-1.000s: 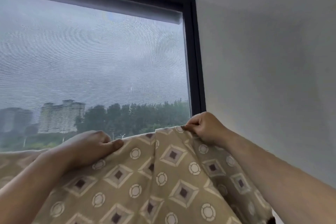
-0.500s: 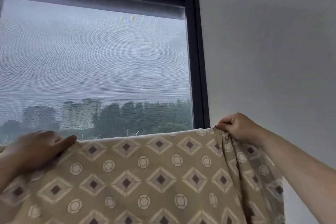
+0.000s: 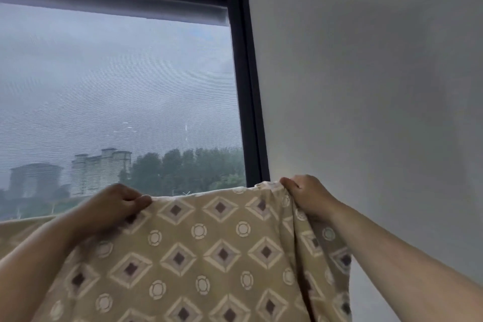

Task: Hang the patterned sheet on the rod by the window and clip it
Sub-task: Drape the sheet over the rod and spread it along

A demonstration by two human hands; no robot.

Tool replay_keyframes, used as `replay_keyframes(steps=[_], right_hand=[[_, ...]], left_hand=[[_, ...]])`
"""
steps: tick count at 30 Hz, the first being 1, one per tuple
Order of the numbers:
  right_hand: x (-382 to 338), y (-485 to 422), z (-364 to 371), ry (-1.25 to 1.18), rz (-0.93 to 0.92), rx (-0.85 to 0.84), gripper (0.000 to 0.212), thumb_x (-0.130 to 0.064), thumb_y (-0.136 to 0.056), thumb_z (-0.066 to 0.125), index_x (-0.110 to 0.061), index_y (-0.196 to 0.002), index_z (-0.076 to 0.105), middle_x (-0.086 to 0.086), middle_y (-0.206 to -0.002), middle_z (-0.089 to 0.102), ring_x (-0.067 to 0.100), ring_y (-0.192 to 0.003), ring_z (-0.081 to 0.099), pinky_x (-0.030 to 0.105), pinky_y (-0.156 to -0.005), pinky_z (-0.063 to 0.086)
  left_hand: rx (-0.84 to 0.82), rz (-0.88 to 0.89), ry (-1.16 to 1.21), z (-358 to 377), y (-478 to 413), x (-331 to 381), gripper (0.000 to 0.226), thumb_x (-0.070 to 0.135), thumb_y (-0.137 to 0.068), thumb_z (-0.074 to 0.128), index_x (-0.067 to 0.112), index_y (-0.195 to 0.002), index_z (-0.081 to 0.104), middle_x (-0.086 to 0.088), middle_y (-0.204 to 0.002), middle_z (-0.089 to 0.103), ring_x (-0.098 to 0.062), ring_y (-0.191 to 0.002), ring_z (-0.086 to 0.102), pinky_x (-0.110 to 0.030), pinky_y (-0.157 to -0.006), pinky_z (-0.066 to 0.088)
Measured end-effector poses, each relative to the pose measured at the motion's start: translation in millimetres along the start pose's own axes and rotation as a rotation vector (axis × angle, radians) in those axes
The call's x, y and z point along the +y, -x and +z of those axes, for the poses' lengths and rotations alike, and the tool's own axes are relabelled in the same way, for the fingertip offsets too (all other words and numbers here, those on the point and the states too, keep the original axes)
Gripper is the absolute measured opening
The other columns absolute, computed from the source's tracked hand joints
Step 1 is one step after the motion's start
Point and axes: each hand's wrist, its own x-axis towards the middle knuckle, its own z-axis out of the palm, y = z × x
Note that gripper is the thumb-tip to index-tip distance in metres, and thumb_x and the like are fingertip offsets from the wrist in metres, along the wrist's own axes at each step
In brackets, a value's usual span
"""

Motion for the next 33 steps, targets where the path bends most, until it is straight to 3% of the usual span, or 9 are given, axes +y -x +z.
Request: replay_keyframes(steps=[3, 8, 11, 14, 17, 21, 25, 30, 33], right_hand=[[24.4, 5.5, -16.4, 0.133, 0.024, 0.032, 0.046, -0.045, -0.101, 0.038, -0.023, -0.062, 0.046, -0.007, -0.065, 0.049, 0.008, -0.062, 0.047, 0.016, -0.054, 0.029], [51.9, 1.1, -47.3, 0.341, 0.028, 0.009, 0.048, -0.056, -0.098, 0.03, -0.027, -0.061, 0.042, -0.012, -0.063, 0.044, 0.008, -0.06, 0.043, 0.033, -0.063, 0.031], [76.5, 1.8, -61.2, 0.38, 0.047, -0.007, 0.053, -0.064, -0.091, 0.022, -0.027, -0.061, 0.045, -0.009, -0.064, 0.049, 0.014, -0.065, 0.05, 0.035, -0.064, 0.036], [123.9, 20.2, -84.4, 0.394, 0.227, 0.071, 0.059, -0.072, -0.088, 0.017, -0.028, -0.063, 0.046, 0.005, -0.082, 0.064, 0.027, -0.084, 0.059, 0.037, -0.073, 0.043], [157.4, 40.1, -93.2, 0.391, 0.351, 0.091, 0.082, -0.092, -0.068, 0.005, -0.026, -0.068, 0.054, 0.001, -0.081, 0.061, 0.024, -0.082, 0.057, 0.036, -0.072, 0.044], [141.3, 33.1, -71.0, 0.297, 0.415, -0.076, 0.05, -0.051, -0.101, 0.031, -0.022, -0.069, 0.057, 0.004, -0.084, 0.06, 0.026, -0.089, 0.06, 0.033, -0.075, 0.043], [68.6, 17.4, -42.6, -0.234, 0.25, -0.141, 0.05, -0.049, -0.101, 0.031, -0.016, -0.101, 0.068, -0.001, -0.098, 0.065, 0.011, -0.084, 0.059, 0.023, -0.074, 0.044], [-0.5, 16.7, -5.1, -0.312, 0.023, -0.201, 0.044, -0.045, -0.101, 0.04, -0.022, -0.068, 0.058, -0.013, -0.071, 0.062, 0.002, -0.066, 0.055, 0.025, -0.067, 0.043], [-5.6, 19.8, 3.3, -0.244, -0.027, -0.177, 0.044, -0.046, -0.102, 0.035, -0.023, -0.07, 0.056, -0.01, -0.076, 0.061, 0.003, -0.071, 0.055, 0.023, -0.068, 0.042]], left_hand=[[0.054, -0.022, 0.047, -8.6, 1.9, -14.7, 0.043, 0.019, -0.092, 0.062, 0.016, -0.049, 0.068, -0.005, -0.043, 0.059, -0.013, -0.041, 0.05, -0.029, -0.057, 0.04], [0.055, -0.032, 0.045, 1.2, 0.4, -15.3, 0.038, 0.022, -0.092, 0.063, 0.003, -0.059, 0.069, -0.009, -0.047, 0.061, -0.014, -0.042, 0.05, -0.028, -0.056, 0.039], [-0.013, -0.012, -0.013, 5.0, 0.2, -7.9, 0.043, 0.052, -0.083, 0.064, 0.017, -0.059, 0.07, -0.008, -0.053, 0.065, -0.013, -0.045, 0.054, -0.025, -0.054, 0.04], [-0.006, -0.006, -0.224, 1.6, 5.6, -4.0, 0.05, 0.073, -0.072, 0.058, 0.025, -0.062, 0.068, 0.001, -0.051, 0.062, -0.009, -0.046, 0.056, -0.033, -0.058, 0.046], [-0.011, -0.031, -0.234, -0.5, 10.4, -4.2, 0.071, 0.092, -0.057, 0.045, 0.027, -0.068, 0.071, 0.002, -0.056, 0.066, -0.01, -0.051, 0.062, -0.037, -0.064, 0.051], [-0.09, -0.059, -0.221, -0.6, 11.4, 0.2, 0.09, 0.104, -0.036, 0.035, 0.029, -0.068, 0.072, 0.006, -0.056, 0.068, -0.01, -0.054, 0.065, -0.034, -0.067, 0.052], [-0.143, -0.098, -0.173, -3.2, 7.3, 19.4, 0.095, 0.105, -0.031, 0.038, 0.016, -0.052, 0.064, 0.002, -0.046, 0.057, -0.01, -0.046, 0.051, -0.027, -0.058, 0.039], [-0.25, 0.048, -0.077, 25.0, 1.2, 64.7, 0.053, 0.083, -0.063, 0.046, 0.043, -0.086, 0.071, 0.013, -0.074, 0.073, -0.001, -0.066, 0.066, -0.024, -0.072, 0.051], [-0.158, 0.062, -0.035, 29.0, -2.4, 60.0, 0.048, 0.063, -0.079, 0.062, 0.016, -0.069, 0.07, 0.0, -0.059, 0.065, -0.006, -0.055, 0.055, -0.025, -0.062, 0.046]])
